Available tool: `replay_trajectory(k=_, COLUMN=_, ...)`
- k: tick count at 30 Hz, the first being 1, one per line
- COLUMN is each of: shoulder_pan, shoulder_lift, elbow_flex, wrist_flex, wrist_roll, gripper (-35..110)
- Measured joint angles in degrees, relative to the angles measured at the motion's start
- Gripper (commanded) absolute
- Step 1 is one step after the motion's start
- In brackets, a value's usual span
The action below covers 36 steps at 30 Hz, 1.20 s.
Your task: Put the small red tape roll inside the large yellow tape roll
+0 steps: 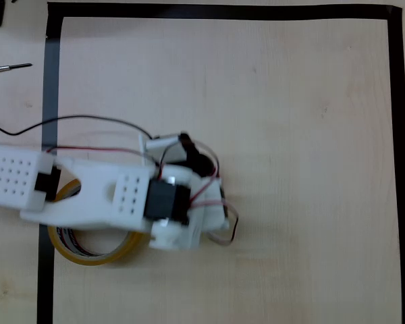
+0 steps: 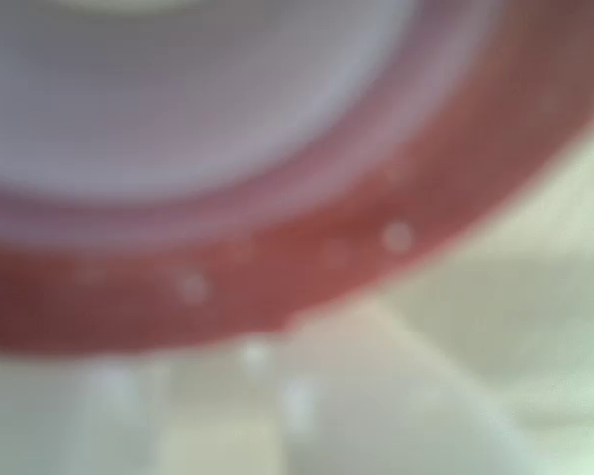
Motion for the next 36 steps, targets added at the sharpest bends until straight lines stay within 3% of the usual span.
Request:
replay_trajectory(k=8, shoulder_pan=-2.2, shoulder_lift=2.0, elbow_flex=0.3, wrist_flex=0.4, wrist_roll=4.1, gripper=0)
replay_trajectory(k=17, shoulder_pan=-3.8, shoulder_lift=22.2, elbow_flex=9.8, wrist_flex=0.5, wrist_roll=6.4, gripper=1)
replay_trajectory(k=20, shoulder_pan=-6.9, shoulder_lift=26.6, elbow_flex=15.3, wrist_flex=0.5, wrist_roll=7.3, gripper=11)
replay_trajectory(k=31, shoulder_pan=-8.5, shoulder_lift=21.0, elbow_flex=16.8, wrist_flex=0.5, wrist_roll=9.1, gripper=13)
replay_trajectory(k=36, shoulder_pan=-8.2, shoulder_lift=22.8, elbow_flex=26.7, wrist_flex=0.5, wrist_roll=10.4, gripper=21)
